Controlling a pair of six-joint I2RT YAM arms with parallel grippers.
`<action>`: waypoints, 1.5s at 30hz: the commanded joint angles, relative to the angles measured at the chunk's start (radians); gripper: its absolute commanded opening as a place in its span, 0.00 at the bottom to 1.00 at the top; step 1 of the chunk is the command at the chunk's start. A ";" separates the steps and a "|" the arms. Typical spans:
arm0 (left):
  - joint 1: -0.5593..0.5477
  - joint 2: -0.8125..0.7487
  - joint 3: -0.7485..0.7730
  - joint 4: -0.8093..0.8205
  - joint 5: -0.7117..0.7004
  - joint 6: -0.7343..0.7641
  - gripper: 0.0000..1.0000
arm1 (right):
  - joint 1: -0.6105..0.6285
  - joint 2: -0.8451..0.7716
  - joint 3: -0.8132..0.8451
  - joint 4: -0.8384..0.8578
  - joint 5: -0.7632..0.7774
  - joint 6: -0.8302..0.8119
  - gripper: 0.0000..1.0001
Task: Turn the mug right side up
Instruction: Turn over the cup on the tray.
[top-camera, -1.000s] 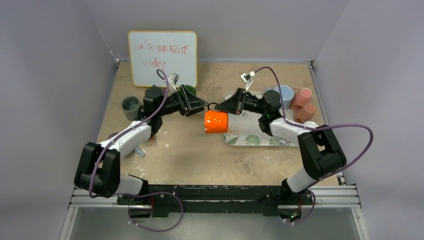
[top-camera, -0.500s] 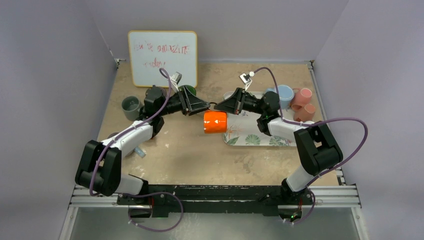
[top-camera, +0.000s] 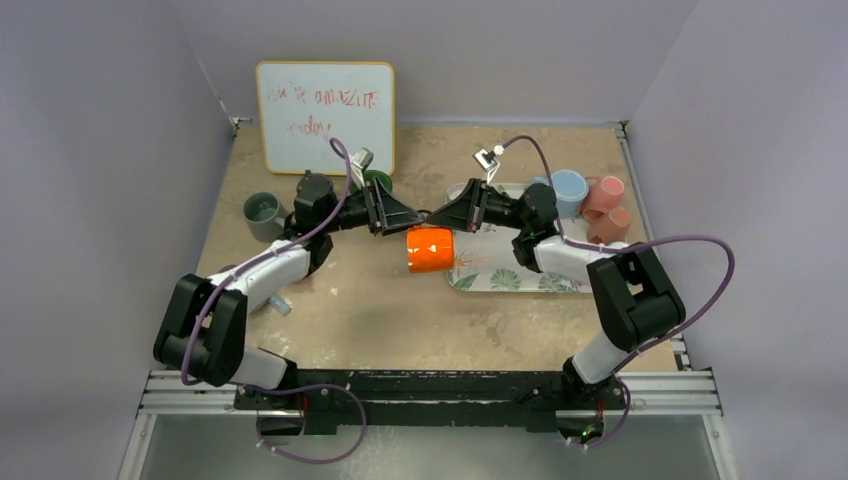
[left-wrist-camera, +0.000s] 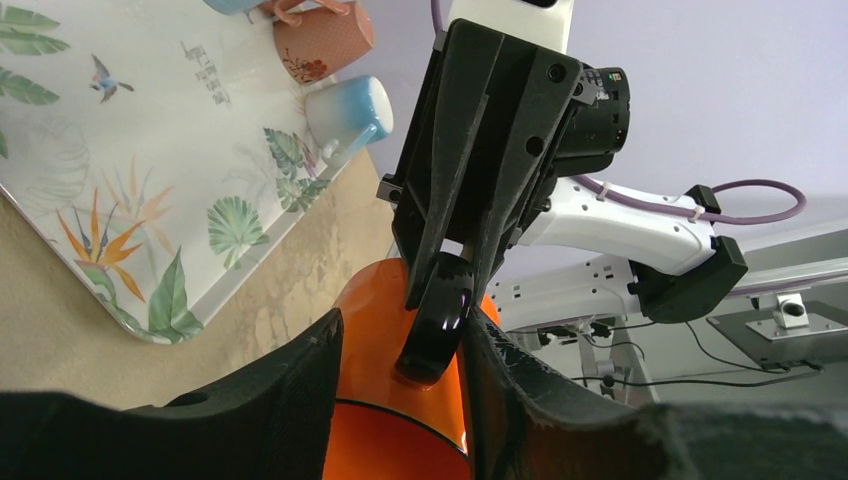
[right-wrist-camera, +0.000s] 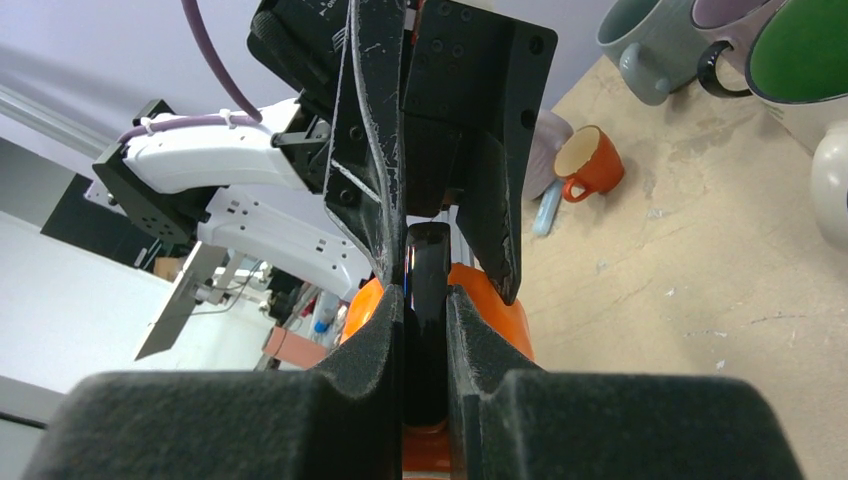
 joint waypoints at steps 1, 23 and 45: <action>-0.029 0.023 0.035 0.037 0.065 0.034 0.41 | 0.004 -0.042 0.032 0.058 0.028 -0.001 0.00; -0.042 0.032 -0.022 0.098 0.185 -0.007 0.40 | 0.005 -0.049 0.024 0.119 0.011 0.058 0.00; -0.042 -0.055 -0.018 -0.079 0.180 0.122 0.13 | 0.006 -0.086 0.018 0.070 0.041 0.014 0.00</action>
